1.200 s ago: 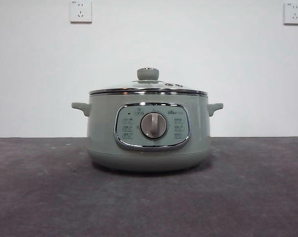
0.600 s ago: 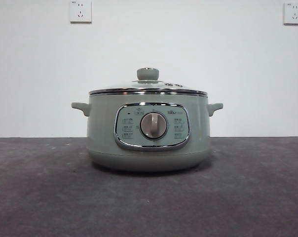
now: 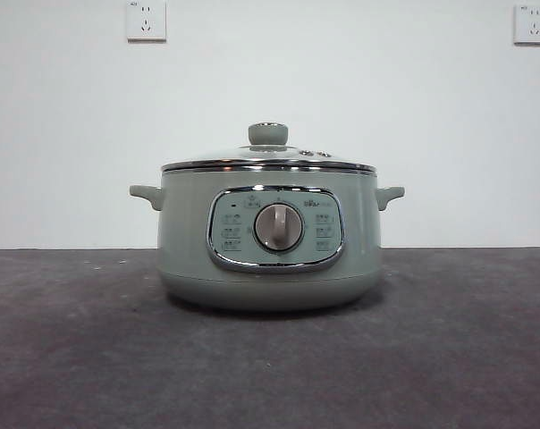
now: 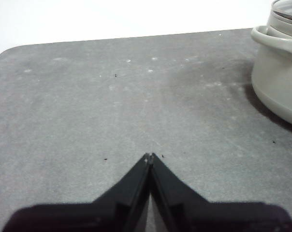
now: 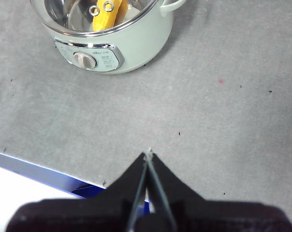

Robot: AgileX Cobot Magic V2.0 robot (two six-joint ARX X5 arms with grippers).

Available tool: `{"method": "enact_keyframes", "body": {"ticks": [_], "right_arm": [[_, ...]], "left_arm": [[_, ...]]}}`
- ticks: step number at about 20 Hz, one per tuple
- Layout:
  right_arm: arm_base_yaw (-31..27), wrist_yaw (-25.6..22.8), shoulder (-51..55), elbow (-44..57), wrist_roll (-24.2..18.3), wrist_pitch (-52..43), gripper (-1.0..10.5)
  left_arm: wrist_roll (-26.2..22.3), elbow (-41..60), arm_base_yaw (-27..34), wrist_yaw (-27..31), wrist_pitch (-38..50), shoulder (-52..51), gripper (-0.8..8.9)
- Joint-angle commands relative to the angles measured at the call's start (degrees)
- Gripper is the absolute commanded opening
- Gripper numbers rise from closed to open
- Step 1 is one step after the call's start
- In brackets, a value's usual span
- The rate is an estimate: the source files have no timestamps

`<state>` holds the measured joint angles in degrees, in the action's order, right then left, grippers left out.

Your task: Pick up the corn,open the lid,put the corn in the pot,close the lid

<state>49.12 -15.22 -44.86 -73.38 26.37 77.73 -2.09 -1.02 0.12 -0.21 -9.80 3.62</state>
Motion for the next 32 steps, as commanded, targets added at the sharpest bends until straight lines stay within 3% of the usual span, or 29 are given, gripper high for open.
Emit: {"method": "enact_keyframes", "body": {"ticks": [1,13,14,15,16,18,20,24,27,32], "right_arm": [[0.0,-0.3,0.0,0.6,0.5,1.2,0.0],[0.0,-0.3,0.0,0.6,0.5,1.2,0.0],[-0.6,-1.2,0.1,0.6,-0.6,1.2,0.0],[-1.8,-3.8,0.8,0.6,-5.5,1.2,0.0],[-3.8,-6.5,1.4,0.9,-7.2,0.3,0.0],[-10.7,-8.1,4.1,4.2,-11.5,-7.6,0.0],[-19.5,-5.6,9.6,13.0,-18.0,-23.1,0.0],[-34.5,7.8,22.2,37.9,-29.8,-50.1,0.0],[-42.9,15.7,30.8,53.7,-31.1,-62.4,0.0],[-49.2,17.4,39.6,66.2,-30.6,-66.0,0.0]], "left_arm": [[-0.5,0.6,0.2,-0.2,0.3,-0.3,-0.03],[-0.5,0.6,0.2,-0.2,0.3,0.1,-0.03],[-0.5,0.6,0.2,-0.2,0.3,0.1,-0.03],[-0.5,0.6,0.2,-0.2,0.3,0.1,-0.03],[-0.5,0.6,0.2,-0.2,0.3,0.1,-0.03],[-0.5,0.6,0.2,-0.2,0.3,0.1,-0.03],[-0.5,0.6,0.2,-0.2,0.3,0.1,-0.03],[-0.5,0.6,0.2,-0.2,0.3,0.1,-0.03],[-0.5,0.6,0.2,-0.2,0.3,0.1,-0.03],[-0.5,0.6,0.2,-0.2,0.3,0.1,-0.03]]}}
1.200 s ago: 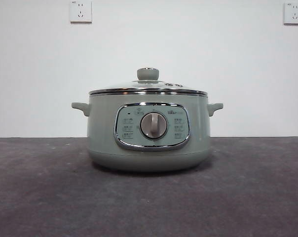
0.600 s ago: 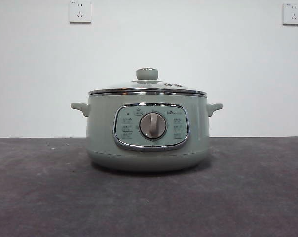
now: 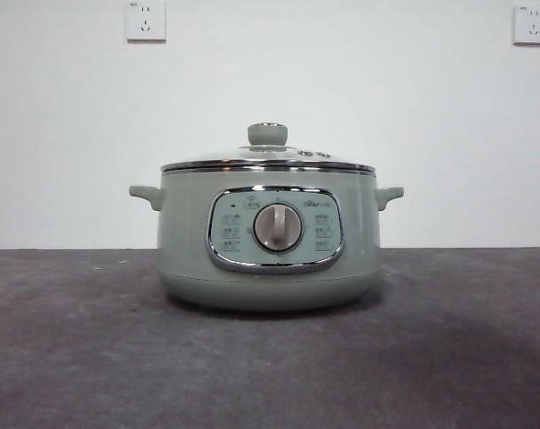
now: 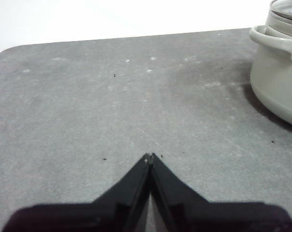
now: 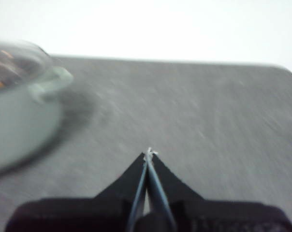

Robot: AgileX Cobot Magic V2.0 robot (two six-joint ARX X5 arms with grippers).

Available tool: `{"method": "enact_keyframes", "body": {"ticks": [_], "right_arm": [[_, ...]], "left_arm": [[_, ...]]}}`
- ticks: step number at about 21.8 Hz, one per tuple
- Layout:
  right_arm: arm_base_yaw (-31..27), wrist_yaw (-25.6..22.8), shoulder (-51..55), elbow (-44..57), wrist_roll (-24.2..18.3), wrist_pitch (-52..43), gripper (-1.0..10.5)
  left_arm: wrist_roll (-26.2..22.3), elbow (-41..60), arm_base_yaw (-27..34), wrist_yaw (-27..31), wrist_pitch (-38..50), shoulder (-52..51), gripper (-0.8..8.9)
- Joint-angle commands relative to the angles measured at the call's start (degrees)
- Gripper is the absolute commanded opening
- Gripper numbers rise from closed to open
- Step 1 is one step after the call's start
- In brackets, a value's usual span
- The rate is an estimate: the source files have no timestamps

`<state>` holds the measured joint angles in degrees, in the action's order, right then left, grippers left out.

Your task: Pick up the corn,open the lid,put the corn in the pot,close the lid

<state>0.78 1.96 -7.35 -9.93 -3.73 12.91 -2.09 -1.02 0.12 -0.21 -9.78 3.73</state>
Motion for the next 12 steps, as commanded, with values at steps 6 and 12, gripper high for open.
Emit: {"method": "enact_keyframes", "body": {"ticks": [6,12], "right_arm": [[-1.9,0.2,5.4,7.3,-0.7,-1.1,0.0],[-1.9,0.2,5.8,8.9,0.7,-1.8,0.0]], "left_arm": [[-0.5,0.6,0.2,-0.2,0.3,0.0,-0.03],[-0.5,0.6,0.2,-0.2,0.3,0.0,-0.03]]}}
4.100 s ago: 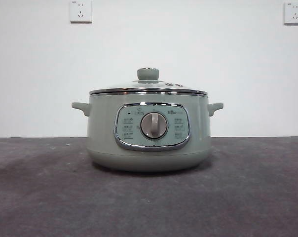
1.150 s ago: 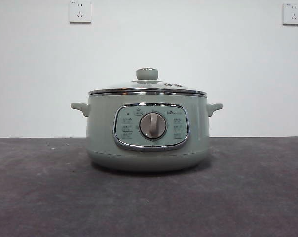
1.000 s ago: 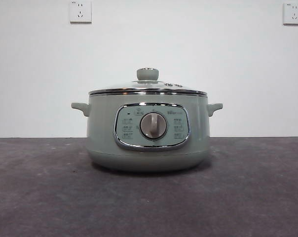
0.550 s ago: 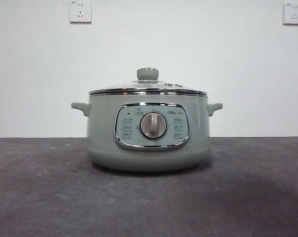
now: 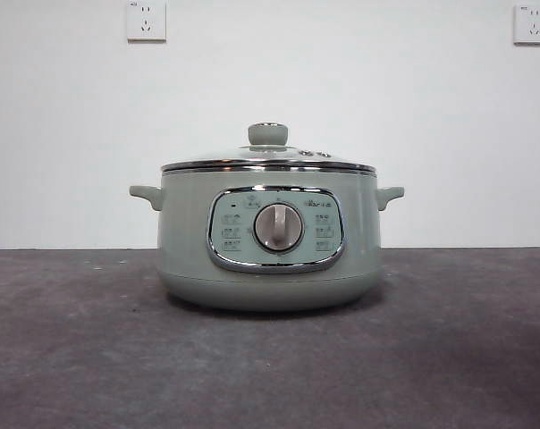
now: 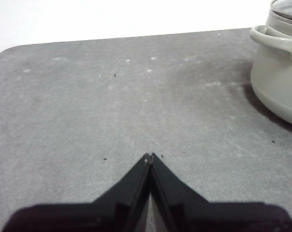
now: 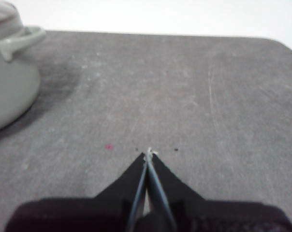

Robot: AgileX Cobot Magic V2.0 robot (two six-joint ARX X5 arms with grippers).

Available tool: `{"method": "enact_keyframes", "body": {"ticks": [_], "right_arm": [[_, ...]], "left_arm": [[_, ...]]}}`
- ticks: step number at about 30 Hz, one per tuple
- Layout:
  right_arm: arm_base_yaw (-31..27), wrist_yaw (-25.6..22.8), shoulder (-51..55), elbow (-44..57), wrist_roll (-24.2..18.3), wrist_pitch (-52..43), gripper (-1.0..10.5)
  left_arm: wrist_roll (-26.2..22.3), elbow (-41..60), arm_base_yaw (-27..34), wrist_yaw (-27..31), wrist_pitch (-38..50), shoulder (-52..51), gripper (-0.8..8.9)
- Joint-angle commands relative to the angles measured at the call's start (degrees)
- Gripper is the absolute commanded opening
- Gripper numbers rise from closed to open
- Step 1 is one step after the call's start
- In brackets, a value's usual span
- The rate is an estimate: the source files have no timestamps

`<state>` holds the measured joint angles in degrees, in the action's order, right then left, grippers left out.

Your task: Pick up the corn,open the lid,put the corn in the pot,close the lid

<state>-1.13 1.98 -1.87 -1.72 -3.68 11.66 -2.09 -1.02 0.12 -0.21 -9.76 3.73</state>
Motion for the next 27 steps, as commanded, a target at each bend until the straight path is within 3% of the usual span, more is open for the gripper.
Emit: {"method": "enact_keyframes", "body": {"ticks": [1,27], "right_arm": [[0.0,0.2,0.3,0.6,0.7,-0.6,0.0],[-0.1,-0.5,1.3,0.9,0.7,-1.4,0.0]], "left_arm": [[-0.5,0.6,0.2,-0.2,0.3,0.0,-0.03],[-0.5,0.6,0.2,-0.2,0.3,0.7,-0.03]]}}
